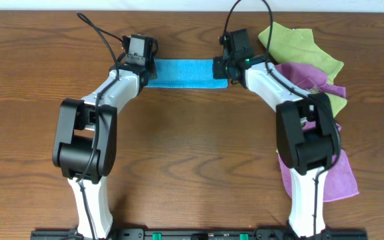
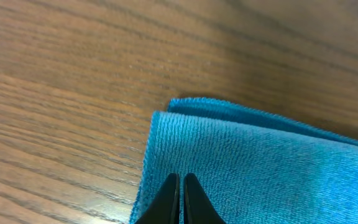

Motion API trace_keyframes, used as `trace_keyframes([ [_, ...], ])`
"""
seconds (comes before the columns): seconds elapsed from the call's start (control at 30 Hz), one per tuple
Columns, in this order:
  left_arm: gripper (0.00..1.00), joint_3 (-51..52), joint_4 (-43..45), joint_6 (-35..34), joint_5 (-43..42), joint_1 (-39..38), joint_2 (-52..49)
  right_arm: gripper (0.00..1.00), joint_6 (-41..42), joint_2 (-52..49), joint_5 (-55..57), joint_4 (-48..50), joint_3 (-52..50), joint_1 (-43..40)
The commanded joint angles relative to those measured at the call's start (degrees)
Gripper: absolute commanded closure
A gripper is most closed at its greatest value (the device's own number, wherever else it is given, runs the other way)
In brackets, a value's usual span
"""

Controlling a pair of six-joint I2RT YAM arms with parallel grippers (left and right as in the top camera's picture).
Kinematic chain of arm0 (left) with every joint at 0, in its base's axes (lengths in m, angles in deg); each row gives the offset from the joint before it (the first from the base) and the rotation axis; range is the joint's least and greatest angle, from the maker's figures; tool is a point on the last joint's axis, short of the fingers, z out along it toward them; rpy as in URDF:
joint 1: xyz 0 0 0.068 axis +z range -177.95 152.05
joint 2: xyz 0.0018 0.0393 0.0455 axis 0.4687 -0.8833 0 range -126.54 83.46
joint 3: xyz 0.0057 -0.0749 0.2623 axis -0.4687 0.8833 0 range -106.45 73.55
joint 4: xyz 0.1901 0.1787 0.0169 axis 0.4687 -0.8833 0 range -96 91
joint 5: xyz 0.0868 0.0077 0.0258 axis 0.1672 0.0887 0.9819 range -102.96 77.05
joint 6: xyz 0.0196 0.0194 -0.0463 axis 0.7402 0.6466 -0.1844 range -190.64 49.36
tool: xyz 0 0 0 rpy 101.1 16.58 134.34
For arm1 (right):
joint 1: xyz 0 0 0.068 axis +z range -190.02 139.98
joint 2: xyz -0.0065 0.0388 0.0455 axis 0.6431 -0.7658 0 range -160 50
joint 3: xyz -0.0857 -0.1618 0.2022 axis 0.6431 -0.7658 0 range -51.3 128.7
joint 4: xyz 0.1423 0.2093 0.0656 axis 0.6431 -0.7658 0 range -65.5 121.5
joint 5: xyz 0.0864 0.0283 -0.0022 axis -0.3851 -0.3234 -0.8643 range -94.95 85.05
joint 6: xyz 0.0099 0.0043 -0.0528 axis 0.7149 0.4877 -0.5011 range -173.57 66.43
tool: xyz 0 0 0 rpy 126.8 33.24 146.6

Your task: Fold the cloth

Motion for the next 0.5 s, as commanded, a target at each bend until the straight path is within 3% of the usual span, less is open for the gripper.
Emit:
trace_keyframes([
  [0.0,0.94,-0.55,0.11,-1.18,-0.79,0.24,-2.56,0.99,0.02,-2.27,-0.74,-0.46,0.48,-0.02],
  [0.23,0.94,-0.55,-3.78,-1.57,-4.57,0.26,-3.48,0.98,0.61,-2.73,-3.13,-5.25,0.48,0.02],
  [0.47,0.94,-0.55,-18.18,-1.75,-5.33,0.26,-3.48,0.99,0.66,-2.69,-7.08,-15.58,0.5,0.26],
])
